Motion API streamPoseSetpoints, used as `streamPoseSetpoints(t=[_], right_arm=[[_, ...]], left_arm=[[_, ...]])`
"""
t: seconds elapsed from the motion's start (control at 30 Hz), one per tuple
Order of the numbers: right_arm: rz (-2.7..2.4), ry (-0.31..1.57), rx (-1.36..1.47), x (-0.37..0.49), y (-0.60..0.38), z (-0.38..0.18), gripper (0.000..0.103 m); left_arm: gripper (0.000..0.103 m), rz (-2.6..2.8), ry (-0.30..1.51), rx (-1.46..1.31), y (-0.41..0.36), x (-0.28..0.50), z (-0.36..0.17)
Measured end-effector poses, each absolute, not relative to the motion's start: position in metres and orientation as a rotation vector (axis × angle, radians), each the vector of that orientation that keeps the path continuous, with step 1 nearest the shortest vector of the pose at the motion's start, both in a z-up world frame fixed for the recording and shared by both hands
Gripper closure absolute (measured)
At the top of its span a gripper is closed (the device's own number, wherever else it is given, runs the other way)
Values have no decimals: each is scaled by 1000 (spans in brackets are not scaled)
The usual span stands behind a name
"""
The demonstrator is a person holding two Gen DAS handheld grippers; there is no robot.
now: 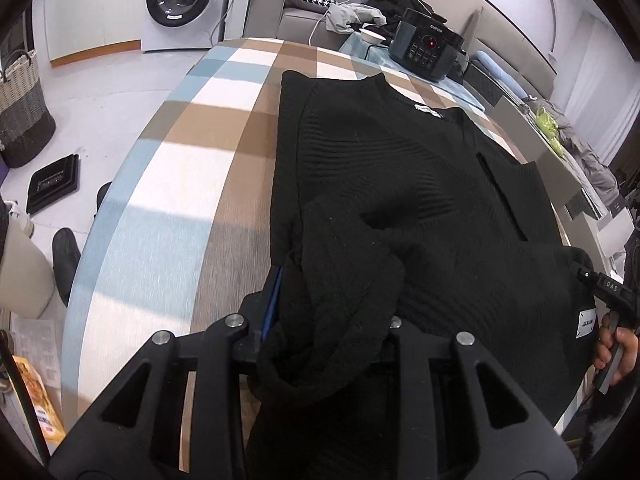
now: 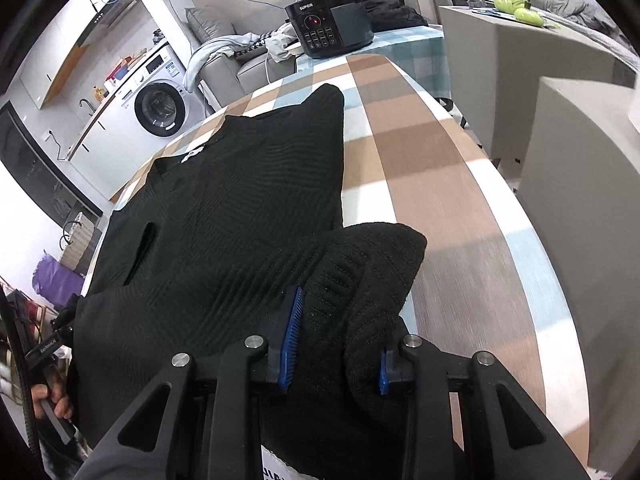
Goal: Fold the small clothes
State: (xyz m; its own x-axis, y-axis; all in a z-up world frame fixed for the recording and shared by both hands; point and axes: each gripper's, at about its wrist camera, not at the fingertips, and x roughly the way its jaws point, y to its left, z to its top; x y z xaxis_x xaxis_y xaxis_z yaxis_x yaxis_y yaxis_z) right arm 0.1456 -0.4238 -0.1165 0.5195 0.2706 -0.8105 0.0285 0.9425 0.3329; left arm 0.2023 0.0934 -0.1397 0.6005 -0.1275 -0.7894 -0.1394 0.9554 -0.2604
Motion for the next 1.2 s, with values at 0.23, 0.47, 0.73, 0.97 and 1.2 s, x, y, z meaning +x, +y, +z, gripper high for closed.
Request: streamPoseSetpoints(t=[0.23,0.47,0.73,0.97,1.2], right_arm=[[155,1042,337,118,-434,-115,73],[170,1045,350,99,-440,-111,71],[93,960,403,79,-467,-88,59],[59,966,421,57,-485,-93,57],[73,965,419,58,-478,-93,57]], left_arm=[[77,15,935,-316,84,153,-139],[77,25,921,-342,86,119,-137],[44,99,849,-402,107,92,-111],[40,194,809,-381,130,67,-101],[40,267,828,-310,140,90,-103]])
